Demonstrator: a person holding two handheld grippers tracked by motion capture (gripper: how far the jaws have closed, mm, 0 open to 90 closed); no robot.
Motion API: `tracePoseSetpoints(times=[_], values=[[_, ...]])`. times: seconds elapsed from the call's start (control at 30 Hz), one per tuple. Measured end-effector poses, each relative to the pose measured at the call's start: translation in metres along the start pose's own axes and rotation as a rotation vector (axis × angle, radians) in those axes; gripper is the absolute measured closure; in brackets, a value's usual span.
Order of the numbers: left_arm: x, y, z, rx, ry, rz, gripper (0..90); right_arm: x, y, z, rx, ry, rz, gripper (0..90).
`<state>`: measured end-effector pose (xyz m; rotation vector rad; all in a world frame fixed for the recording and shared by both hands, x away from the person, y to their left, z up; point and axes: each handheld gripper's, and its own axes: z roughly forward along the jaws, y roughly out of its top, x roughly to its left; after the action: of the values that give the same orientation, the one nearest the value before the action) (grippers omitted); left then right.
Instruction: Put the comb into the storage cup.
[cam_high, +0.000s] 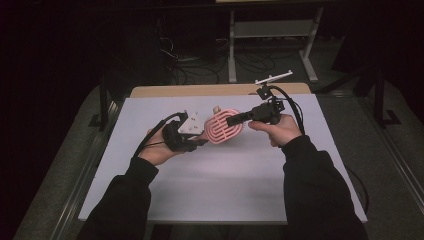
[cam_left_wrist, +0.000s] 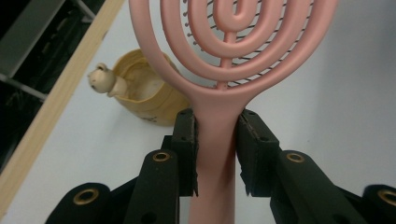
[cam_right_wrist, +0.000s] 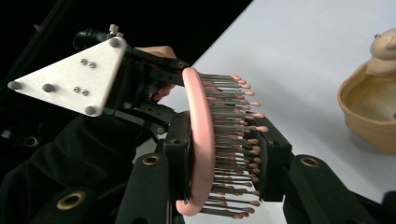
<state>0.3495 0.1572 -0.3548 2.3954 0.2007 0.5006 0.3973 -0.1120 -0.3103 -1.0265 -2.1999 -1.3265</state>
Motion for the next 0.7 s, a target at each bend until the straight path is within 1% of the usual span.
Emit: tracePoseSetpoints(times=[0.07, 0.13, 0.2, 0.23, 0.27, 0.33, 0.43, 0.57, 0.7], values=[[0.000, 0.001, 0.001, -0.009, -0.010, -0.010, 69.7, 0.005, 0.002, -0.001, 0.004, -0.021, -0.025, 62.6], [0.000, 0.001, 0.001, -0.022, -0.010, -0.019, 69.7, 0.009, 0.004, -0.003, 0.001, -0.034, -0.038, 62.7], [0.001, 0.002, 0.001, -0.034, -0.004, -0.044, 68.6, 0.013, 0.005, -0.005, -0.005, -0.046, -0.053, 62.7], [0.002, 0.002, 0.000, -0.036, 0.004, -0.054, 66.4, 0.016, 0.006, -0.006, -0.010, -0.056, -0.064, 62.7], [0.002, 0.002, 0.000, -0.040, 0.006, -0.070, 62.4, 0.018, 0.007, -0.006, -0.005, -0.069, -0.079, 62.7], [0.002, 0.002, -0.001, -0.046, 0.023, -0.080, 55.4, 0.022, 0.009, -0.006, 0.007, -0.096, -0.105, 62.8], [0.004, 0.001, -0.004, -0.064, 0.034, -0.099, 50.5, 0.026, 0.012, -0.007, 0.018, -0.128, -0.125, 62.9], [0.008, -0.002, -0.009, -0.106, 0.023, -0.146, 43.8, 0.031, 0.016, -0.010, 0.013, -0.157, -0.138, 62.9], [0.010, -0.007, -0.012, -0.131, 0.011, -0.184, 38.1, 0.036, 0.020, -0.014, 0.004, -0.164, -0.147, 63.0]])
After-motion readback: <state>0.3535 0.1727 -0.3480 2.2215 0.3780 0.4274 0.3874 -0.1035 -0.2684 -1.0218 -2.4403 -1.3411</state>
